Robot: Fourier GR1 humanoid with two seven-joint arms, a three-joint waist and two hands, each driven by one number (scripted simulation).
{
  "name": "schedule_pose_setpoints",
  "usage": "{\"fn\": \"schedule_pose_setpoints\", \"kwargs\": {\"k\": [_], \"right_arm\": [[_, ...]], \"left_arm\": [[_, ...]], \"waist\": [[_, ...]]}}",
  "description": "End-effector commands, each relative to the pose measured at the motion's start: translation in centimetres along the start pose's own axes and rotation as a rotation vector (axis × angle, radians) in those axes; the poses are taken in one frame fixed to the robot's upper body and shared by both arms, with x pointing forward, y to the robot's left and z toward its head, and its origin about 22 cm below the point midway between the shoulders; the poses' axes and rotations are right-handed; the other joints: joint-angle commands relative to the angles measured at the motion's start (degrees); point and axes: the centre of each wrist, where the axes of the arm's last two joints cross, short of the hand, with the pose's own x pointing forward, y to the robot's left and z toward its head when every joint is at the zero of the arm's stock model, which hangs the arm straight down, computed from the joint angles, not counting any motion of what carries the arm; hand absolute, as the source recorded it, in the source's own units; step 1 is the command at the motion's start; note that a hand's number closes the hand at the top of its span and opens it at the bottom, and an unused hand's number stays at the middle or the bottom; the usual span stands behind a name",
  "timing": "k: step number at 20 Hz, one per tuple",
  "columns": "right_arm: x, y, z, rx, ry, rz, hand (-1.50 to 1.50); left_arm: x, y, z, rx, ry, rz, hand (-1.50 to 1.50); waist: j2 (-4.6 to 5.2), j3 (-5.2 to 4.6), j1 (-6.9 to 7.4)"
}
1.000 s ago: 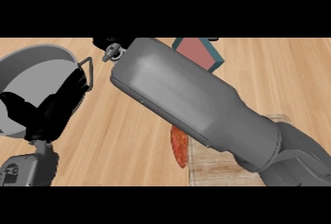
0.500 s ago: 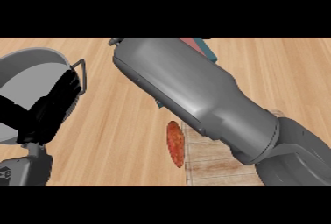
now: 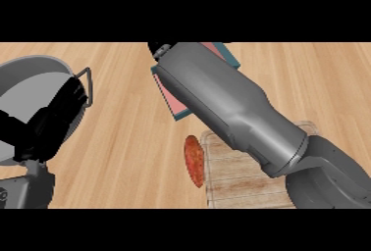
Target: Pick the tomato from the cutting board and place it in the cardboard box
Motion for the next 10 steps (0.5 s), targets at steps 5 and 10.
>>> {"fn": "schedule_pose_setpoints", "kwargs": {"k": [5,10], "right_arm": [[-3.6,5.0,-0.8,0.224,0.197,-0.099,1.50],[-6.1,8.6,-0.3,0.262,0.243,-0.151,-1.50]], "left_arm": [[-0.6,0.3,0.2,0.003,-0.001,0.002,0.00],[0.0,0.0,0.7,-0.009,-0.004,0.003,0.00]], "waist": [[0.10,0.05,-0.01],[-0.13,0.13,0.03]]}}
